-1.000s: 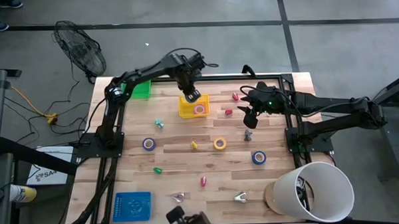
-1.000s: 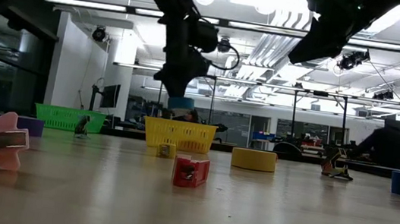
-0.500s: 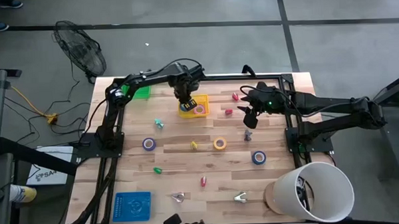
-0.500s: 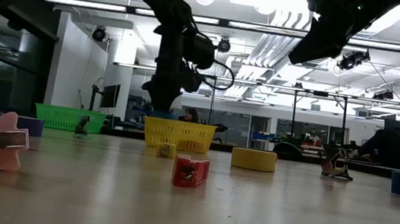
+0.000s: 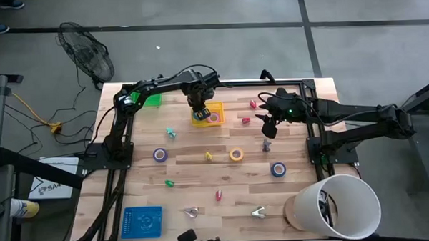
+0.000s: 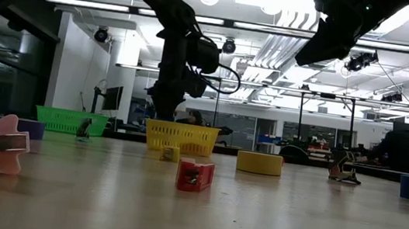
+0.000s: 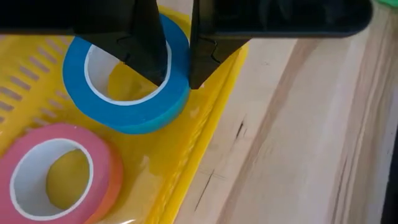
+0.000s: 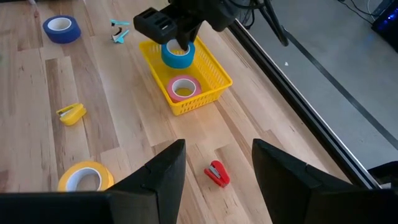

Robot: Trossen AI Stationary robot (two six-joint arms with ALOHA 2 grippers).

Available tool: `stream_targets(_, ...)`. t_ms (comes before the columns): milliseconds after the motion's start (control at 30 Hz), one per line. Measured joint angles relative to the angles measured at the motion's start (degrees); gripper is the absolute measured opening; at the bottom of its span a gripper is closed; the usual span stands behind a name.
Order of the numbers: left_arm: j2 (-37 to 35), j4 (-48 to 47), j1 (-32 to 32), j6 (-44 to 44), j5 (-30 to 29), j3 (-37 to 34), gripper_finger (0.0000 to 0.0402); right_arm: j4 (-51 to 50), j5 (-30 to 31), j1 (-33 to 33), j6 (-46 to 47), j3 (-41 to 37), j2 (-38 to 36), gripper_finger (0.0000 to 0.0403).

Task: Pick and place Stapler, Stapler remover, tape
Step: Put the blue tape into the yellow bin

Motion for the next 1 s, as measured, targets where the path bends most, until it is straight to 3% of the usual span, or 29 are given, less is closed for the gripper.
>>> stream_targets(533, 0.0, -0.13, 0.0, 1.57, 0.94, 0.0, 0.0075, 0.01, -0.02, -0.01, -0.01, 0.0, 0.0, 0.0176)
stream_targets(867, 0.0, -0.13, 0.0, 2.92, 5.09, 0.0, 0.0077, 0.01, -0.2, -0.01, -0.02, 0.0, 0.0, 0.0176)
stream_targets(1000, 0.0, -0.13, 0.0, 4.27, 4.69, 0.0, 0.01, -0.02, -0.44, 0.01, -0.02, 0.0, 0.0, 0.0176)
